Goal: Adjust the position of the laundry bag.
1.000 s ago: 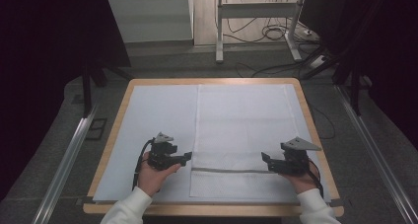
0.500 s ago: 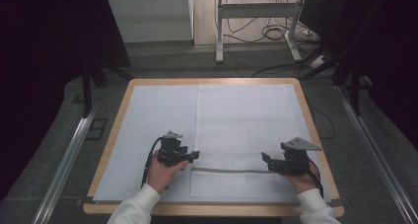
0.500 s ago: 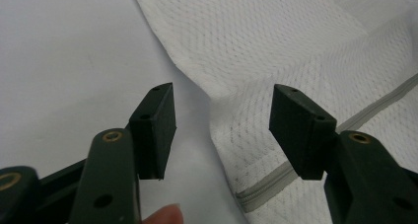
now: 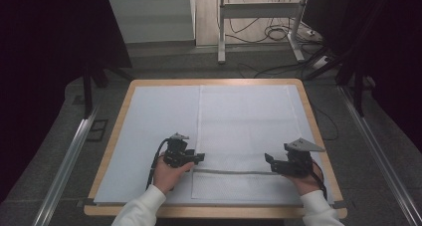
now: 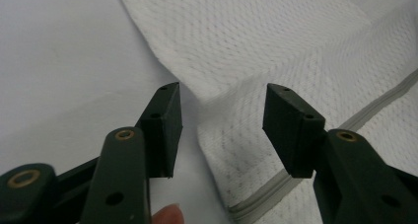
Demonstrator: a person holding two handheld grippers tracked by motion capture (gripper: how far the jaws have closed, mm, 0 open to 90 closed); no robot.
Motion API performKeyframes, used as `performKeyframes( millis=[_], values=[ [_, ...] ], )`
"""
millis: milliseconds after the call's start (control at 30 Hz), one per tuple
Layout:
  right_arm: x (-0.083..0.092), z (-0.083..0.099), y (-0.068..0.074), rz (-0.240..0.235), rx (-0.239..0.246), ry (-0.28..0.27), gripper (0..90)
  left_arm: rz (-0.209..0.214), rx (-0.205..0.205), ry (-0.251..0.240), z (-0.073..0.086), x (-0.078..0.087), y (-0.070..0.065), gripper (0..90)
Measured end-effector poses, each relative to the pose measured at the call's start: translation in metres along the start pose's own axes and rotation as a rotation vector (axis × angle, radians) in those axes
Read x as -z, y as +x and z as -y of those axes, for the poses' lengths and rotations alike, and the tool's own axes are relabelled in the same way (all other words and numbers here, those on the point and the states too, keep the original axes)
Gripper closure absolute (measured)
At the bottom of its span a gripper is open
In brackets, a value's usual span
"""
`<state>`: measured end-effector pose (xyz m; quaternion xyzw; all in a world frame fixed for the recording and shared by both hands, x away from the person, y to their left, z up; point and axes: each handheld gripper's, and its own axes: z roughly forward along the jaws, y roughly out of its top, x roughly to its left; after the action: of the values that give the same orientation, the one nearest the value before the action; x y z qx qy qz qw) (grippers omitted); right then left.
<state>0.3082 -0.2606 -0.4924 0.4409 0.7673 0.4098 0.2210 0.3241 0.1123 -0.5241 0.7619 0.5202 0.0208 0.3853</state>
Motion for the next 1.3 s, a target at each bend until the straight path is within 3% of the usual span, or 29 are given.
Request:
performKeyframes(
  millis=[133, 233, 500, 733, 867, 1033, 1200, 1300],
  values=[
    [0.0, 0.0, 0.0, 0.001, -0.001, -0.002, 16.7, -0.002, -0.003, 0.006, 0.0, -0.005, -0.001, 56.6],
    [0.001, -0.001, 0.0, 0.003, -0.002, -0.002, 16.8, -0.007, -0.036, 0.015, 0.001, -0.007, -0.004, 65.0],
    [0.002, -0.005, -0.001, 0.005, -0.005, -0.015, 16.7, 0.02, -0.062, 0.025, 0.002, -0.008, -0.003, 85.5],
    [0.004, -0.011, -0.005, 0.009, -0.014, -0.007, 17.0, 0.024, -0.062, 0.019, 0.002, -0.008, -0.001, 88.7],
    [0.005, -0.024, -0.01, 0.007, -0.031, 0.044, 18.3, 0.022, -0.068, 0.021, 0.003, -0.008, -0.001, 89.1],
    [0.005, -0.033, -0.016, 0.022, -0.011, 0.097, 20.3, 0.025, -0.07, 0.019, 0.003, -0.008, -0.001, 89.2],
    [0.008, -0.031, -0.03, 0.047, -0.03, 0.125, 22.7, 0.03, -0.067, 0.021, 0.003, -0.007, 0.0, 89.3],
    [0.012, -0.028, -0.045, 0.091, -0.06, 0.152, 24.9, 0.032, -0.067, 0.021, 0.003, -0.007, 0.0, 89.3]
  ],
)
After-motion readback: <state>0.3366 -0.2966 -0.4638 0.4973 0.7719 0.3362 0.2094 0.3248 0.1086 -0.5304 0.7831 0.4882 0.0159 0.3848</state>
